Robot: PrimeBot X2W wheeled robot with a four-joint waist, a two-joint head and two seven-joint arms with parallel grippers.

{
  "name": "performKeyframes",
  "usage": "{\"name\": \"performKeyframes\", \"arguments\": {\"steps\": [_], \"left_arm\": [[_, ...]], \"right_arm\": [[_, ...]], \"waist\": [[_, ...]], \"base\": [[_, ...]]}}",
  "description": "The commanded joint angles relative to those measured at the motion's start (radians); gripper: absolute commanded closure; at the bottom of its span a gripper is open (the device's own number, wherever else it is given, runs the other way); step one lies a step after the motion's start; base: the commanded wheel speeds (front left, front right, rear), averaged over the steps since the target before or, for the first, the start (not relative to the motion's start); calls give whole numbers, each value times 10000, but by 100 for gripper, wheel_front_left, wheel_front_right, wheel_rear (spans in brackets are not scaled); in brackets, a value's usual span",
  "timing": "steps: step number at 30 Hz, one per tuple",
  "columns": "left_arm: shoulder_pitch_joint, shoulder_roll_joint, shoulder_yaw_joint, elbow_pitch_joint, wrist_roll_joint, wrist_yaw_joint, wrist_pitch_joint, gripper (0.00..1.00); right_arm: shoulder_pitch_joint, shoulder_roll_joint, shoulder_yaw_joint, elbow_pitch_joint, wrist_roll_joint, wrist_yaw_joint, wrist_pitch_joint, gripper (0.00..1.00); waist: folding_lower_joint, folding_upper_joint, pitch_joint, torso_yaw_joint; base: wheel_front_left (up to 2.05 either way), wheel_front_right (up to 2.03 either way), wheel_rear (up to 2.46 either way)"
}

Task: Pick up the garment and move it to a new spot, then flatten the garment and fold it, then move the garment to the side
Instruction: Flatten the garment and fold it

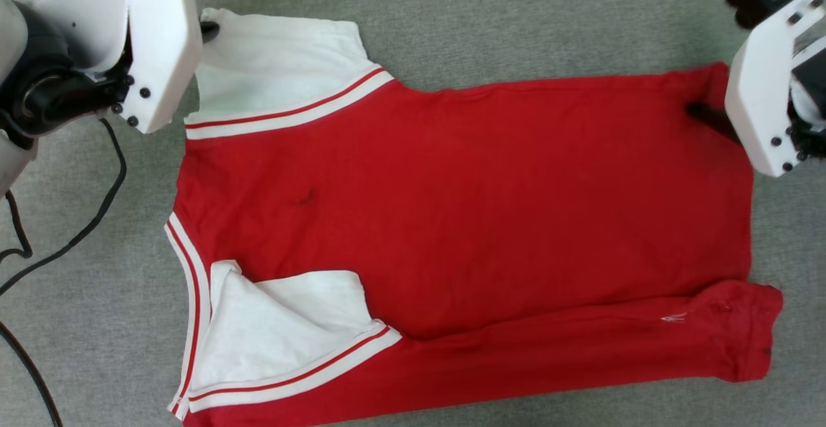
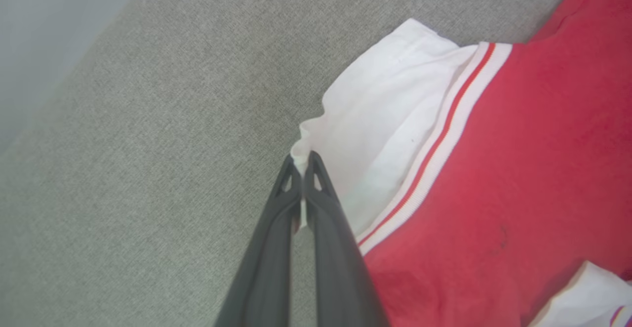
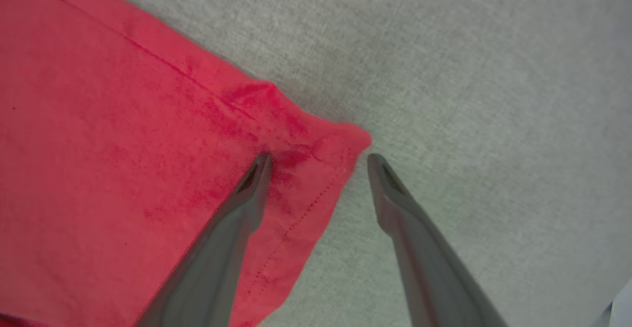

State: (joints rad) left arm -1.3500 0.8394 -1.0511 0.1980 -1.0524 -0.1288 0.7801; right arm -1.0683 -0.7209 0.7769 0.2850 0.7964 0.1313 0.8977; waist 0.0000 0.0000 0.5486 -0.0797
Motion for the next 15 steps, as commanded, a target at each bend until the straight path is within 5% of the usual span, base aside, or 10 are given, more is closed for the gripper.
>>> {"name": "performKeyframes", "arguments": {"steps": [1,9,10,11,15], "left_arm": [[-194,-42,-78,-156,22,-2,-98,100],[-187,41,-349,-480,-28,-2,-273,100],[-111,62,-376,-482,-60,-2,-323,100],[-35,103,-402,-481,-79,-2,-367,100],[260,304,-475,-528,-164,-3,-751,100]], "right_arm": [[9,110,319,396,-105,-9,-92,0],[794,607,1392,1436,274,-9,-719,0],[751,630,1419,1464,309,-9,-964,25],[669,666,1418,1469,370,-9,-1159,93],[329,486,1601,1306,524,-6,-1945,100]], "waist": [[0,0,225,188],[0,0,312,272],[0,0,240,247],[0,0,153,213],[0,0,-356,120]], "base": [[0,0,0],[0,0,0],[0,0,0],[0,0,0],[0,0,0]]}}
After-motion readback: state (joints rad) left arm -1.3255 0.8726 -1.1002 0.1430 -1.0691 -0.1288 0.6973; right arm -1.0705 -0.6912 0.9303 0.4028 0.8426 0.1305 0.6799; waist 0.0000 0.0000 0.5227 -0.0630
